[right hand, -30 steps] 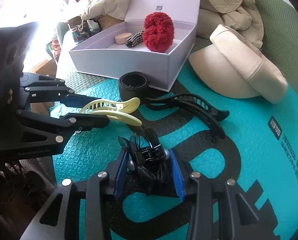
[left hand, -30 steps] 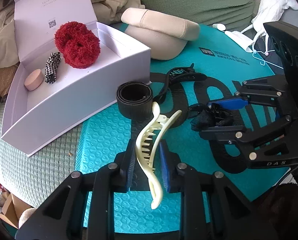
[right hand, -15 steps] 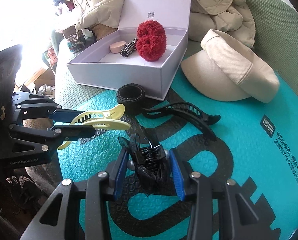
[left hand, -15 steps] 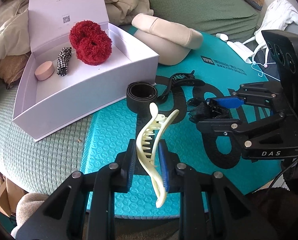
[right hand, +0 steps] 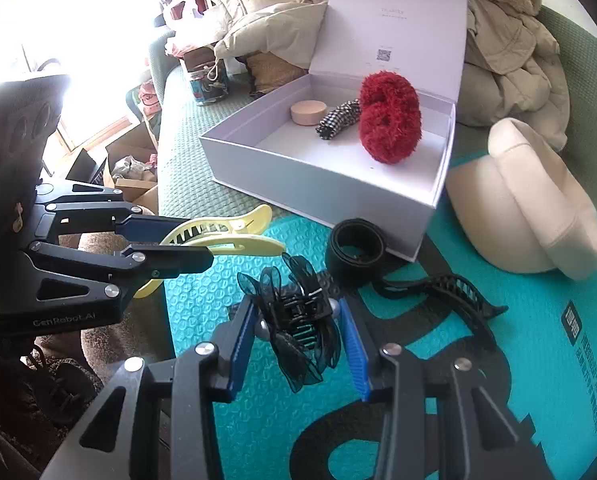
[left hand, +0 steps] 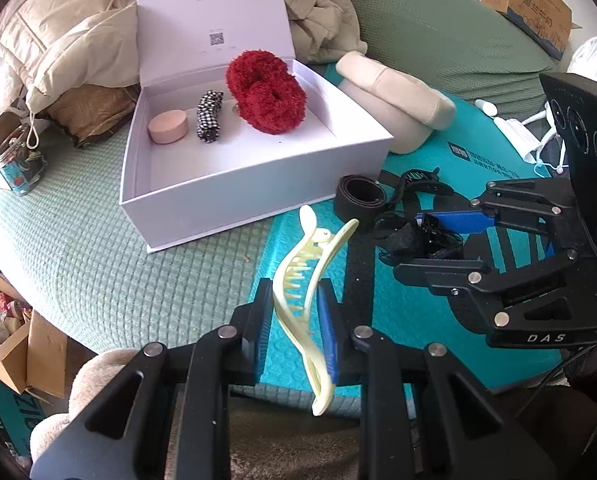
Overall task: Organize objects
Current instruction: 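Lift both claw clips and carry them over the white box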
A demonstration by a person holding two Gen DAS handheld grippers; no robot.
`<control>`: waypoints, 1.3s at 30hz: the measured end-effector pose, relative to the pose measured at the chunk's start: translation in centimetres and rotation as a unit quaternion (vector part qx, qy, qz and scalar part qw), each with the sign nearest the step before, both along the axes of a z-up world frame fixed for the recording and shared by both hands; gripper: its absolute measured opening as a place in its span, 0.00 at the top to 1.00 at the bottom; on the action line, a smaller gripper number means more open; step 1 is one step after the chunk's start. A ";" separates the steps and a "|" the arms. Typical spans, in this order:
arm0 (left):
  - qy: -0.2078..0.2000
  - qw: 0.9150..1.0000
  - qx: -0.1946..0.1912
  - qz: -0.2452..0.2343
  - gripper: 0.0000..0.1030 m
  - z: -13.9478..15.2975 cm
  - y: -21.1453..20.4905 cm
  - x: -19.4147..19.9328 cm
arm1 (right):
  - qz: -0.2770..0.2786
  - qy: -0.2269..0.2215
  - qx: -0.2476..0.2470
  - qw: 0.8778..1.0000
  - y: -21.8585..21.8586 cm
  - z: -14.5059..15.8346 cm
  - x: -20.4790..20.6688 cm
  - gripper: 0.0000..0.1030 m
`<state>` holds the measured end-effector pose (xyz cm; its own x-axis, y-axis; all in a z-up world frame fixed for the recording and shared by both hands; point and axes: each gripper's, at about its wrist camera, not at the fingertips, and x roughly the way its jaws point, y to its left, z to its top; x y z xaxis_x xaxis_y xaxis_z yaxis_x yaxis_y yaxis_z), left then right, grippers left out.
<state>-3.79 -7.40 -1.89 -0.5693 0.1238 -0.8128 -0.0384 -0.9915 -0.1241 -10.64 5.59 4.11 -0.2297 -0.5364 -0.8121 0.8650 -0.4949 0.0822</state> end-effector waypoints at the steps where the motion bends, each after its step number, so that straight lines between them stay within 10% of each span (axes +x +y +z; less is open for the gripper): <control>1: 0.001 1.000 -0.001 0.005 0.80 0.2 -0.4 0.2 | 0.004 0.001 -0.002 1.000 -0.3 0.1 0.1 0.60; 39: 0.048 0.997 -0.053 0.021 0.80 7.8 -6.3 -4.4 | 0.045 0.077 -0.032 0.996 -6.8 7.5 -3.3 0.60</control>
